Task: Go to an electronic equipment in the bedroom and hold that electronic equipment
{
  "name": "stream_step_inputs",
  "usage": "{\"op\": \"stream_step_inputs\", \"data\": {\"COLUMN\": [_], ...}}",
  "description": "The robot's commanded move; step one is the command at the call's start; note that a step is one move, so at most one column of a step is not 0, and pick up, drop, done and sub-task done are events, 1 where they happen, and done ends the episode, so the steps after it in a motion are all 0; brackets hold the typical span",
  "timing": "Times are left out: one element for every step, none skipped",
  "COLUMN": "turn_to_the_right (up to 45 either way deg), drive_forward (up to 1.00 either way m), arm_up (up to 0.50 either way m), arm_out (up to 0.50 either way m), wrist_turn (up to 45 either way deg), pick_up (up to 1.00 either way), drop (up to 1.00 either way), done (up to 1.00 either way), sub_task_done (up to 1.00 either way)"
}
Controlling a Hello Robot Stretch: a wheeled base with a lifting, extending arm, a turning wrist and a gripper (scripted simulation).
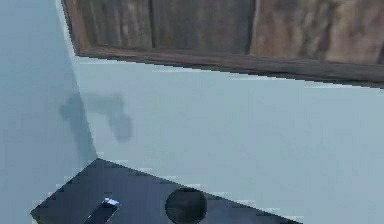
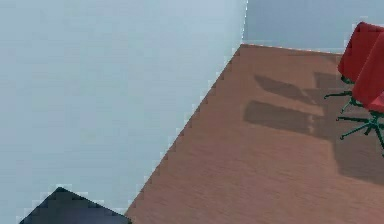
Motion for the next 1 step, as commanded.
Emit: {"op": "stream_step_inputs", "data": {"turn_to_the_right": [-45.0], "drive_forward": [0.00], "arm_up": [0.00], "arm_out": [0.00], "wrist_turn": [0.0], "pick_up": [0.00], "drop": [0.00], "done": [0.00], "sub_task_done": [0.00]}}
